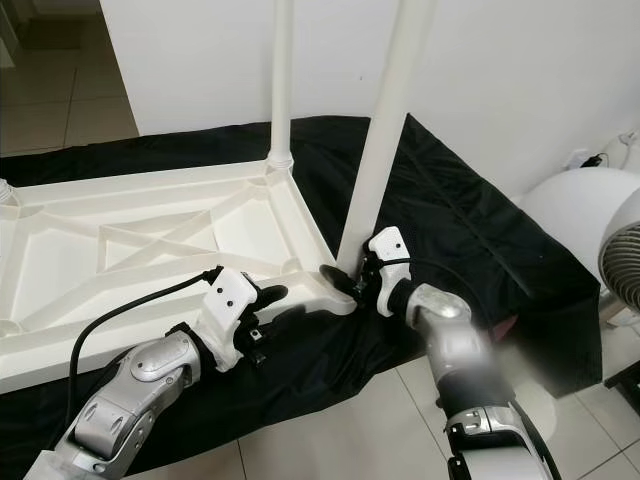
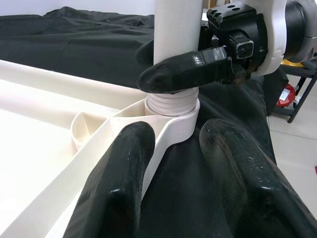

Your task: Building children table

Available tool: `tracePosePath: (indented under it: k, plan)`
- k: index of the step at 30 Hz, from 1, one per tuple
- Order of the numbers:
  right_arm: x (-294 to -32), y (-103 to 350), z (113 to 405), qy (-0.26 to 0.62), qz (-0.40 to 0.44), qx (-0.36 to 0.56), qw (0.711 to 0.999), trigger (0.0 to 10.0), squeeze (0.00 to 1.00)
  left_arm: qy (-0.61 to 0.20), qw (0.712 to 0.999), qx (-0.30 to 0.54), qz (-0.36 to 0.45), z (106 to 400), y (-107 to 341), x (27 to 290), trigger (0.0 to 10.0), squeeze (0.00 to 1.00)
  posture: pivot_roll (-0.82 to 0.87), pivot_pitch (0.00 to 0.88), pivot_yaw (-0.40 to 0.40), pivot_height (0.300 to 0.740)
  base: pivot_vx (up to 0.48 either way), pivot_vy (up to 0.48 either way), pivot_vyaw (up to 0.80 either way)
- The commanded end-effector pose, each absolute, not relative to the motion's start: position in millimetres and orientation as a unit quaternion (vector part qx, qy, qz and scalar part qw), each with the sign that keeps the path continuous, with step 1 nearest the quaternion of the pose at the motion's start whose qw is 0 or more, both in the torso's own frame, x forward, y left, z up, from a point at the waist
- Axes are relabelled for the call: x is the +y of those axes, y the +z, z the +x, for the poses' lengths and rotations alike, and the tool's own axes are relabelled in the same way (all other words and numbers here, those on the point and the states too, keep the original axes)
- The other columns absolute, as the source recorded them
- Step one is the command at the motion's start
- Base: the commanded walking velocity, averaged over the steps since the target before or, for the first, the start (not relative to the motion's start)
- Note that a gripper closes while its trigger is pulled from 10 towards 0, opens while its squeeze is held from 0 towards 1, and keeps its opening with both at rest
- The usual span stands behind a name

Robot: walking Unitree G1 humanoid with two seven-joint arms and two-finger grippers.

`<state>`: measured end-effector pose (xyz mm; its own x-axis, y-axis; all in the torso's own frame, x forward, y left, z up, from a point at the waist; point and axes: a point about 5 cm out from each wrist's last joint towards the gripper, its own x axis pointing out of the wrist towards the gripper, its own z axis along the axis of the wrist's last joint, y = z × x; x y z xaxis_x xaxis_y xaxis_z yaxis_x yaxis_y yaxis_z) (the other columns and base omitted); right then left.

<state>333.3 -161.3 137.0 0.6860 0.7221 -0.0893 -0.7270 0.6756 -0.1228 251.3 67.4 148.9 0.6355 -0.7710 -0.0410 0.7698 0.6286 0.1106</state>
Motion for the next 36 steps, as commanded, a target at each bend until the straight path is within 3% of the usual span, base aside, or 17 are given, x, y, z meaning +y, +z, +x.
tracePosePath:
  k: [1, 2, 11, 14, 20, 27, 36]
  plan:
    - [-163, 117, 327, 0.399, -0.057, 0.057, 0.913, 0.3, 0.00, -0.437, 0.898, 0.000, 0.057, 249, 148, 68, 10.0, 0.00, 0.01, 0.043, -0.049, 0.740, 0.000, 0.000, 0.00]
    - [-163, 117, 327, 0.388, -0.049, 0.055, 0.919, 10.0, 0.00, -0.437, 0.897, 0.001, 0.056, 249, 148, 68, 10.0, 0.00, 0.01, 0.047, -0.048, 0.740, 0.000, 0.000, 0.00]
    - [-155, 119, 325, 0.327, -0.054, 0.037, 0.943, 10.0, 0.00, -0.441, 0.896, 0.002, 0.056, 249, 147, 66, 10.0, 0.00, -0.01, 0.052, -0.042, 0.740, 0.000, 0.000, 0.00]
    - [-146, 121, 323, 0.238, -0.005, 0.046, 0.970, 10.0, 0.00, -0.442, 0.895, 0.001, 0.057, 249, 146, 65, 10.0, 0.00, -0.02, 0.058, -0.041, 0.740, 0.000, 0.000, 0.00]
    - [-131, 117, 312, 0.176, 0.022, 0.044, 0.983, 10.0, 0.00, -0.443, 0.895, 0.002, 0.057, 248, 145, 64, 10.0, 0.00, -0.02, 0.062, -0.038, 0.740, 0.000, 0.000, 0.00]
    - [-113, 113, 305, 0.020, 0.066, 0.049, 0.996, 10.0, 0.00, -0.443, 0.895, 0.004, 0.056, 247, 145, 64, 10.0, 0.00, -0.01, 0.065, -0.040, 0.740, 0.000, 0.000, 0.00]
    - [-98, 122, 304, 0.049, 0.084, 0.046, 0.994, 10.0, 0.00, -0.444, 0.894, 0.007, 0.055, 245, 143, 64, 10.0, 0.00, -0.01, 0.065, -0.039, 0.740, 0.000, 0.000, 0.00]
